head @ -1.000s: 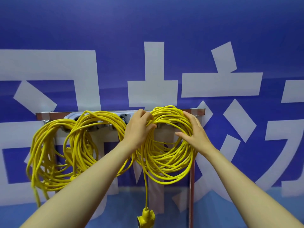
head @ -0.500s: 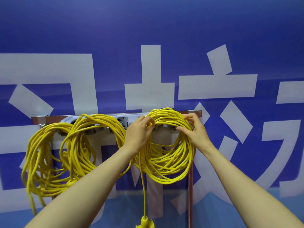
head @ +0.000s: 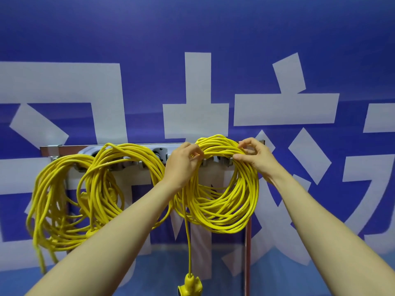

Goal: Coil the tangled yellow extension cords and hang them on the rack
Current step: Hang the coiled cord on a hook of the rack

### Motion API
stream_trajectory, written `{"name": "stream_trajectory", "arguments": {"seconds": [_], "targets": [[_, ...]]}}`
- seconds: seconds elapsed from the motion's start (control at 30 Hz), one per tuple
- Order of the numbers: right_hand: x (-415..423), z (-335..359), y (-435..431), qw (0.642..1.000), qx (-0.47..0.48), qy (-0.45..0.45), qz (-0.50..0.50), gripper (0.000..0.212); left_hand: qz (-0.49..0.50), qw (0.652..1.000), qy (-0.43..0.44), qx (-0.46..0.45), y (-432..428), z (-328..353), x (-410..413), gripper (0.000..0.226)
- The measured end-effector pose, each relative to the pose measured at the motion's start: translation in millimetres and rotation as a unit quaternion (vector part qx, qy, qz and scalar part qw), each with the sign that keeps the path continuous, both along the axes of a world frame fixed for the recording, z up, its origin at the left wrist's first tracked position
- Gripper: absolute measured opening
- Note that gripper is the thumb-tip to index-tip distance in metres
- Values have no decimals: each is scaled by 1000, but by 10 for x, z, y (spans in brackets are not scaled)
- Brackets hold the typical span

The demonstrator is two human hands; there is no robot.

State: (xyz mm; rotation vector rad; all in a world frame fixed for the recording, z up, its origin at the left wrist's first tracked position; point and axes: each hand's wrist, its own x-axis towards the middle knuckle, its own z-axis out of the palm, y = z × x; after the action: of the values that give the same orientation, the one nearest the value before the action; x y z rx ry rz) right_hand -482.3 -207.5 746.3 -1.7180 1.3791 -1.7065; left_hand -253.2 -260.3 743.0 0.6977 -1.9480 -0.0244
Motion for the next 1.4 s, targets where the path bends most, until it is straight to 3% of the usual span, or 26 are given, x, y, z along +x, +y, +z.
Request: {"name": "stream_trajectory", "arguments": {"seconds": [0.1,0.3,0.4,0.67,0.87,1.03,1.27,1.4], "targets": [[9,-54,-8,1000,9,8,-8,26,5,999,-32,-2,15,16,25,9],[62,-214,22,998,-8,-58,38,20,22,998,-62,-7,26,45,34,11],[75,-197,4,999,-16,-36,16,18,27,998,-58,-12,14,40,22,12],[128,-177,-43,995,-85,-10,-59,35,45,997,-50,-33,2,-12,-14,11],[71,-160,-37,998,-17,21,-55,45,2,998,-57,-25,-14,-54,41,11],[108,-232,-2,998,-24,4,-54,48,9,998,-48,-42,-34,-123,58,12],[114,-425,67,991,-39,99,-85,61,42,991,-53,-118,-74,-273,145,25],[127,-456,76,982,-34,146,-119,70,54,991,-71,-96,-49,-259,191,29]]}}
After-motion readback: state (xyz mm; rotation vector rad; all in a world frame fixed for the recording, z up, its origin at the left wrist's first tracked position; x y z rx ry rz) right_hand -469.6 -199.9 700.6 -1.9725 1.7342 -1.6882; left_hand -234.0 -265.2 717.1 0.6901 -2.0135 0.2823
